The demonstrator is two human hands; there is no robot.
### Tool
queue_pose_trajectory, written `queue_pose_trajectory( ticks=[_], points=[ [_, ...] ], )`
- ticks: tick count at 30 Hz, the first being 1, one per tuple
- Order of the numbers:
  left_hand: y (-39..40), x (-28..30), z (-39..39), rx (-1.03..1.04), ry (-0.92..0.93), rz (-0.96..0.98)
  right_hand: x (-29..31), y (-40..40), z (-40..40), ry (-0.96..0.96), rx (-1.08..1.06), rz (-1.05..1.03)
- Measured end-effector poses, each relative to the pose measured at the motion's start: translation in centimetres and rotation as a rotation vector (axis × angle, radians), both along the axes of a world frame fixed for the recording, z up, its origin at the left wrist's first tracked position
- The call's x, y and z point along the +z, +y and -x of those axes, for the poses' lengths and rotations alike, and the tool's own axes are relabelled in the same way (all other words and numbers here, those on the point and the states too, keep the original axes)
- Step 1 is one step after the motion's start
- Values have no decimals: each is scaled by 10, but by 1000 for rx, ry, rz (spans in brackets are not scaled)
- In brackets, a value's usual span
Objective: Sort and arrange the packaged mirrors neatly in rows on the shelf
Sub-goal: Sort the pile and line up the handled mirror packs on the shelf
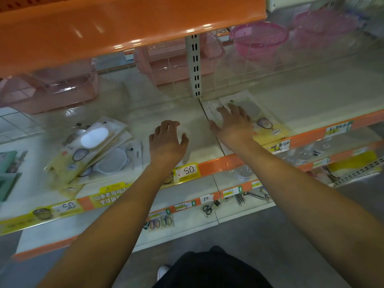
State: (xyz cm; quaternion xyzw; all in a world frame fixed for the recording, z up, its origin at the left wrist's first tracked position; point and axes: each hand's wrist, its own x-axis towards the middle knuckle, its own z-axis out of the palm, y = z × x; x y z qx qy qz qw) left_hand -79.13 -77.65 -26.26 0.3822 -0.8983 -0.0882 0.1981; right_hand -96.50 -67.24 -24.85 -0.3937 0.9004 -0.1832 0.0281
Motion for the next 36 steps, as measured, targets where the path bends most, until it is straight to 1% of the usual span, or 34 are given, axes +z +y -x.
queue_pose_trajectory(
  ticks=[4, 7, 10, 16, 19, 29, 36],
  points=[
    [-7, 3, -27, 67, 21, 35, 5, -23, -39, -35, 120, 53],
    [-14, 6, -51, 121, 31, 65, 6, -35, -66, -72, 186, 55],
    [-18, 6, -77, 163, 34, 85, 3, -46, -94, -64, 251, 47],
    [-30, 5, -133, 237, -4, 52, -6, -69, -152, -79, 344, 43],
    [-41, 5, -161, 257, -5, 35, -7, -82, -183, -68, 355, 33],
    [-92, 3, -249, 225, -7, 20, -5, -136, -277, -33, 307, 42],
    [-119, -3, -294, 212, -24, 0, -8, -161, -320, -27, 251, 50]
  ],
)
